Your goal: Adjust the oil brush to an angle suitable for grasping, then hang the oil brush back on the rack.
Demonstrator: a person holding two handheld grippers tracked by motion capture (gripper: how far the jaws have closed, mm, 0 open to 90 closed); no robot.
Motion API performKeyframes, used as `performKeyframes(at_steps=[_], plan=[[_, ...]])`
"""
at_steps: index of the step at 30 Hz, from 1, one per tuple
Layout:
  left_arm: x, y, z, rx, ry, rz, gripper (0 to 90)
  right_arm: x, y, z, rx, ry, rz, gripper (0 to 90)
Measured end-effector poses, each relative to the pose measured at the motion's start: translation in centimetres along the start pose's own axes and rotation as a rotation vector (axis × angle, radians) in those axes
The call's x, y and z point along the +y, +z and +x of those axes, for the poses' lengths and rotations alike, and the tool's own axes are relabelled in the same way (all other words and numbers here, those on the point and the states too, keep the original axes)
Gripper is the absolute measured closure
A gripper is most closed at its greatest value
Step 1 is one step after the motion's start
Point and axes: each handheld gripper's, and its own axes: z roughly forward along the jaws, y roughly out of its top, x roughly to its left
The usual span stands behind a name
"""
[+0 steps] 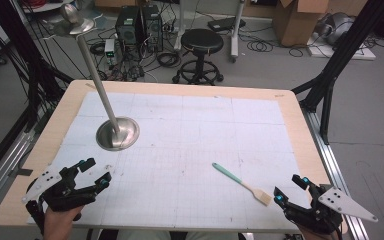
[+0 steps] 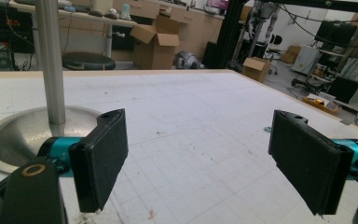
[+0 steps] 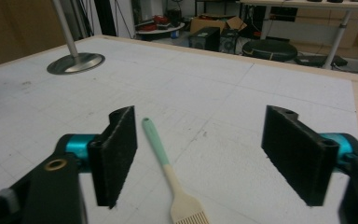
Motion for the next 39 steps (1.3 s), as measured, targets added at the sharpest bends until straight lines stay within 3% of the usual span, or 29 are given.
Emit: performKeyframes(at_steps=[6, 10, 20, 29, 36, 39], plan=[[-0.1, 0.1, 0.2, -0.022, -0.007, 0.002, 17.8, -0.1, 0.6, 0.2, -0.011, -0.022, 0.026, 19.5], [-0.1, -0.1, 0.1, -0.013, -0.009, 0.001, 17.8, -0.2, 0.9, 0.4, -0.017, -0.039, 0.041, 19.4], [-0.2, 0.3, 0.1, -0.016, -0.004, 0.018, 18.2, -0.4, 1.1, 0.3, -0.011, -0.031, 0.050, 19.5], [-0.2, 0.2, 0.1, -0.024, -0.012, 0.017, 18.8, 0.0, 2.4, 1.0, 0.031, -0.050, 0.072, 19.9], [-0.3, 0.2, -0.3, -0.022, 0.000, 0.020, 18.9, 0.1, 4.1, 1.3, 0.069, -0.106, 0.132, 19.8], [-0.4, 0.3, -0.4, -0.023, 0.004, 0.028, 18.9, -0.1, 4.6, 1.0, 0.079, -0.097, 0.156, 20.0]])
